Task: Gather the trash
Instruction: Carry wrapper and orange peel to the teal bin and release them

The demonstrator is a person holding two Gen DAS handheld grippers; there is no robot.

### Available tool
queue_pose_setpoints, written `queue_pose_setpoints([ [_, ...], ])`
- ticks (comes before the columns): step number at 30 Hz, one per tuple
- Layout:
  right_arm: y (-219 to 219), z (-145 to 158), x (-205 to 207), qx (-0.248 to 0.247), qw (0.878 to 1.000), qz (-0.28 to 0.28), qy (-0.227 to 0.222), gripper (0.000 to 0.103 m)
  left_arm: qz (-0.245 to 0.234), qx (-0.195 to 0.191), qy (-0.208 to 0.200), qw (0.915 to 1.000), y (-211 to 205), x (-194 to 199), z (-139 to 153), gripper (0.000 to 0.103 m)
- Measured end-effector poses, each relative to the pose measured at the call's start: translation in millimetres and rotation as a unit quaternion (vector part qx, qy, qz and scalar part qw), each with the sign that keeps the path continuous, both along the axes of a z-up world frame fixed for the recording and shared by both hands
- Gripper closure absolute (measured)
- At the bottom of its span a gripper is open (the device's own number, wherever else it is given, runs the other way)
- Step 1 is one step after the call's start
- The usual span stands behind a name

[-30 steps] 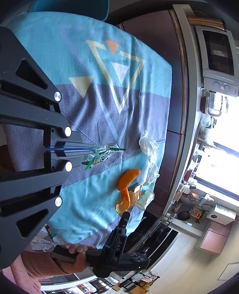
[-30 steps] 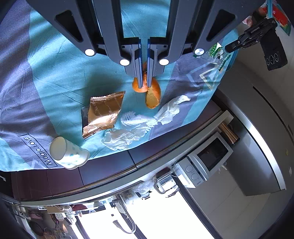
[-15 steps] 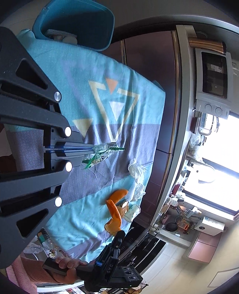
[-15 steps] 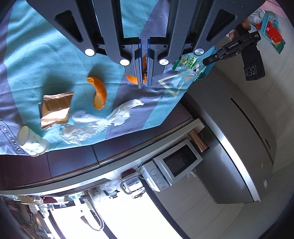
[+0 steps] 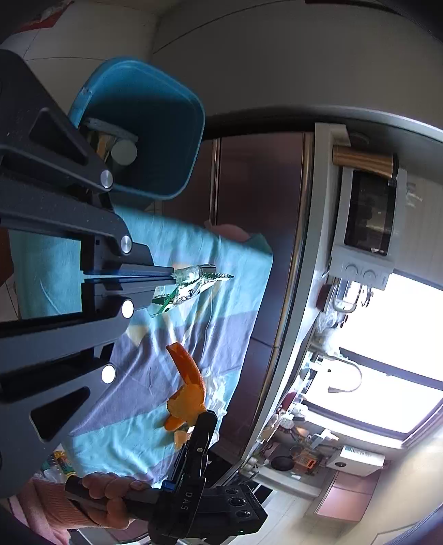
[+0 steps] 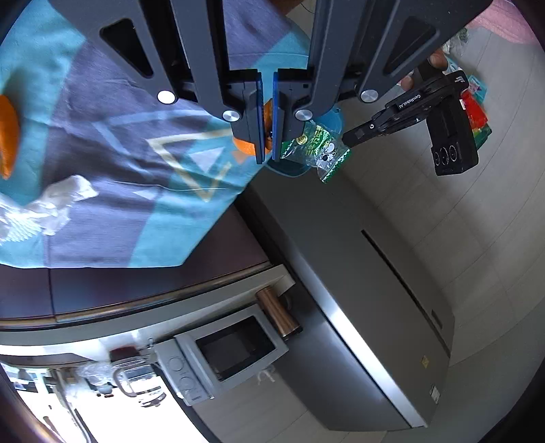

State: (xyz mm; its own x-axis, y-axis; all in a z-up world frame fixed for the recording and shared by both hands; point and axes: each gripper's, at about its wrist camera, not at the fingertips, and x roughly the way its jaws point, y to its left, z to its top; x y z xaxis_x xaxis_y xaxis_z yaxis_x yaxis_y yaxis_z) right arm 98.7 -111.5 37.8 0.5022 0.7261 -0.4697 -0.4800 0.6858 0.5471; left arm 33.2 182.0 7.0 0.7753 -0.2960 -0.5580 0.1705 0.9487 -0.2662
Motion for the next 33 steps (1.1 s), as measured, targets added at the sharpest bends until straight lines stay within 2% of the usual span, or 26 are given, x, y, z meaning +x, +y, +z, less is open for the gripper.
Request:
queue_pose_setpoints([
  [9, 106, -6, 37, 0.001, 0.994, 0.104, 0.018, 0.100, 0.088, 0.008, 0.018, 0.9959, 76, -1, -13, 0.102],
  [16, 171, -31, 58, -0.026, 0.988, 0.141, 0.053, 0.100, 0.127, 0.010, 0.053, 0.9904, 112, 7, -41, 0.102],
  [27, 223, -82, 77, -0.084, 0.977, 0.159, 0.112, 0.100, 0.146, 0.015, 0.106, 0.9835, 130, 30, -84, 0.102],
  [29, 228, -90, 79, -0.093, 0.975, 0.160, 0.125, 0.096, 0.141, 0.006, 0.116, 0.9832, 131, 36, -93, 0.102],
  [33, 224, -96, 83, -0.094, 0.975, 0.147, 0.137, 0.094, 0.142, -0.015, 0.138, 0.9800, 135, 49, -112, 0.101],
])
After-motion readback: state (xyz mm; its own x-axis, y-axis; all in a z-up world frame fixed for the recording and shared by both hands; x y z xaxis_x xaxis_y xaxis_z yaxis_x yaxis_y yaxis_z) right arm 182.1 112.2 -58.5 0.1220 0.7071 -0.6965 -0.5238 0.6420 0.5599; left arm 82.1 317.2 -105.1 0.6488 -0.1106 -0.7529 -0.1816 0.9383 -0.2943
